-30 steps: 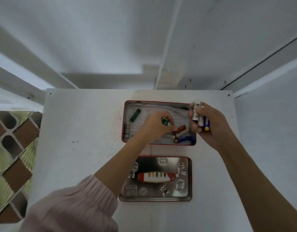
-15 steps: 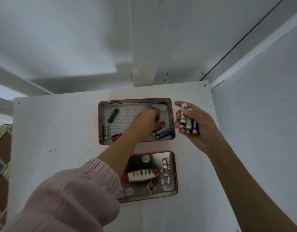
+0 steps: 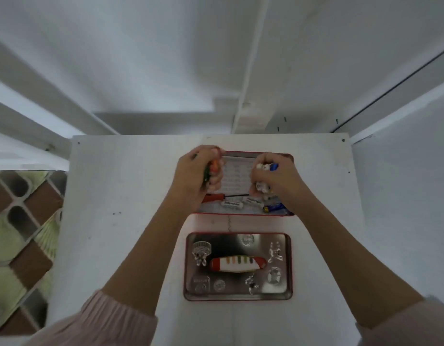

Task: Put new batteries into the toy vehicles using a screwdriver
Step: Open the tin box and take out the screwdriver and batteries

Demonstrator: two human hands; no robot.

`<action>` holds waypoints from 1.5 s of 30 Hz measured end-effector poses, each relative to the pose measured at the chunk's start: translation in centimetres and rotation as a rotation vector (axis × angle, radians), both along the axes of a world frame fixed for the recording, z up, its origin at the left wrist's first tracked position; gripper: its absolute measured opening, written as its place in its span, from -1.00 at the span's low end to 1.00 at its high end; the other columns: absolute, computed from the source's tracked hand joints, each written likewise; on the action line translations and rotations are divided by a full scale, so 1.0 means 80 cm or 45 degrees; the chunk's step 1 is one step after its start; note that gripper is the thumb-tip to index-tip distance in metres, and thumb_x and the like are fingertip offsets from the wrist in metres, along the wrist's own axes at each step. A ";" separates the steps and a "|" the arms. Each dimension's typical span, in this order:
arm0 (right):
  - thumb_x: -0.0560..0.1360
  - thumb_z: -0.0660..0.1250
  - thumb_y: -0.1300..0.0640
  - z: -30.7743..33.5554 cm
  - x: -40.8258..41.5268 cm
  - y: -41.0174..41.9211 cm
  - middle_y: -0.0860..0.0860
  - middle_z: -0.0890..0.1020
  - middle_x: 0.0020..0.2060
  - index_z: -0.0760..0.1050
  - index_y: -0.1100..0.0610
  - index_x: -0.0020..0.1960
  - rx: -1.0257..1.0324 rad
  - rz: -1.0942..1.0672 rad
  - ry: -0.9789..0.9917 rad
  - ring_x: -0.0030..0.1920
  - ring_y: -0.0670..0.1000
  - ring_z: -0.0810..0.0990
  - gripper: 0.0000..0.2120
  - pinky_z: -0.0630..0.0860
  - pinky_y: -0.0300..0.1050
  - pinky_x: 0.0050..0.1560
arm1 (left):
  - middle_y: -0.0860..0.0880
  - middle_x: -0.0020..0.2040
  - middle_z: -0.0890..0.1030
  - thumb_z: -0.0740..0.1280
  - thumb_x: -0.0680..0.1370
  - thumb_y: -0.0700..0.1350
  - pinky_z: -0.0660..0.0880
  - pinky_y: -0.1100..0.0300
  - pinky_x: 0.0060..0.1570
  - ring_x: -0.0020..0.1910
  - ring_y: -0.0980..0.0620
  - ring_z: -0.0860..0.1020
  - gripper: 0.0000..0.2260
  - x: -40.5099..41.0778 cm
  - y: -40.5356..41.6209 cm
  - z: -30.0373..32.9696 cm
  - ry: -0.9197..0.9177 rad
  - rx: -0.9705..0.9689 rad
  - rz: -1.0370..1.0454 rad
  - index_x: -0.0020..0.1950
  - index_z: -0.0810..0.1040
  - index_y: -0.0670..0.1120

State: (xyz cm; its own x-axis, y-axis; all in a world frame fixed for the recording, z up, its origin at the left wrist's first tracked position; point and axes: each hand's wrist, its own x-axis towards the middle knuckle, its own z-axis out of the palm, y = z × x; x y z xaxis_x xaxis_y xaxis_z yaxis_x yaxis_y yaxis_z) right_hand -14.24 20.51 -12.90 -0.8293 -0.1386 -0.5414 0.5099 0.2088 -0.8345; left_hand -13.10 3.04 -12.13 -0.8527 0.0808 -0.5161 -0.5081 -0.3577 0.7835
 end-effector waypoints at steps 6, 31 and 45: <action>0.52 0.25 0.17 -0.057 -0.012 -0.076 0.08 0.60 0.06 0.49 0.02 0.22 0.889 0.866 0.613 0.02 0.11 0.55 -0.72 0.49 -0.05 -0.04 | -0.03 -0.38 0.46 0.26 0.47 -0.15 0.32 0.36 -0.63 -0.52 0.12 0.40 -0.92 0.029 -0.053 0.020 -0.004 0.396 0.286 -0.10 0.41 -0.14; 0.42 0.26 0.16 0.027 0.015 0.059 0.03 0.49 -0.30 0.48 0.21 0.01 -0.761 -0.309 -0.123 -0.52 -0.10 0.36 -0.81 0.27 -0.31 -0.57 | 0.01 0.06 0.50 0.33 0.55 -0.15 0.32 0.20 -0.12 0.03 0.00 0.46 -0.81 0.001 0.064 -0.071 0.683 -1.575 -1.309 0.15 0.55 0.02; 0.41 0.42 0.23 0.016 0.025 0.042 0.00 0.58 -0.13 0.54 0.15 -0.05 0.392 0.288 0.051 -0.16 -0.01 0.61 -0.86 0.61 -0.13 -0.19 | -0.06 -0.19 0.60 0.37 0.52 -0.13 0.42 0.29 -0.48 -0.44 0.10 0.44 -0.95 -0.014 0.006 -0.032 0.107 -0.543 -0.611 -0.09 0.55 -0.09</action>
